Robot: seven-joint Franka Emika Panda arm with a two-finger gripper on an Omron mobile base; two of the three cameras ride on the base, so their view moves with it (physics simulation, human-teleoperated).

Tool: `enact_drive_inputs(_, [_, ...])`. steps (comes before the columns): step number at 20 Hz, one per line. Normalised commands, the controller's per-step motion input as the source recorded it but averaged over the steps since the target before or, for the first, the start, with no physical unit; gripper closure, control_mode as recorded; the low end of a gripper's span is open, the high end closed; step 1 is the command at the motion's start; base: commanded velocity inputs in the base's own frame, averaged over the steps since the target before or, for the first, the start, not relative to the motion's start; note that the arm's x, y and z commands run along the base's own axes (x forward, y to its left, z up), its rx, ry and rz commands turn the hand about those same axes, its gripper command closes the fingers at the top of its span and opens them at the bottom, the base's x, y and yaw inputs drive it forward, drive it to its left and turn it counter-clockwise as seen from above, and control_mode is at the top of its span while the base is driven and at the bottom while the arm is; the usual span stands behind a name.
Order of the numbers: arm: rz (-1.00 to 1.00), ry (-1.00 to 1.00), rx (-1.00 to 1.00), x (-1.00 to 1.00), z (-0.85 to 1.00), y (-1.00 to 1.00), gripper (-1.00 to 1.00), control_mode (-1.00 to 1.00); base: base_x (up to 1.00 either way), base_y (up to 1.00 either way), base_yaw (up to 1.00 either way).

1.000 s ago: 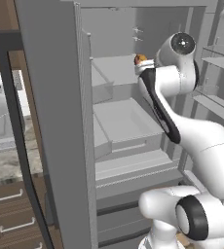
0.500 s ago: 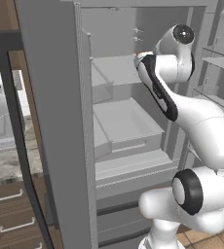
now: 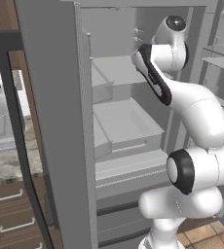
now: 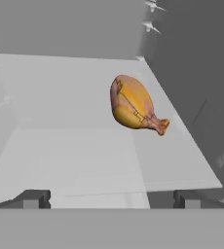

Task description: Gather the broccoli and onion from the fridge and place them on a tray on the dining counter. Then gather the chicken drumsticks from the fridge and place them on the other tray.

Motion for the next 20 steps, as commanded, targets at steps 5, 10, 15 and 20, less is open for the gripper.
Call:
enact_drive_inputs(5, [0.00,0.00,0.00,0.28,-0.21,0.00,-1.00,-1.00,0.00,0.00,0.00])
enact_drive_inputs(10, [0.00,0.07,0.00,0.49,-0.06,-0.08,-1.00,-1.00,0.00,0.00,0.00])
enact_drive_inputs(15, [0.00,0.20,0.00,0.58,0.00,-0.24,-1.00,-1.00,0.00,0.00,0.00])
enact_drive_inputs(20, [0.00,0.12,0.00,0.65,0.00,-0.03,-1.00,-1.00,0.00,0.00,0.00])
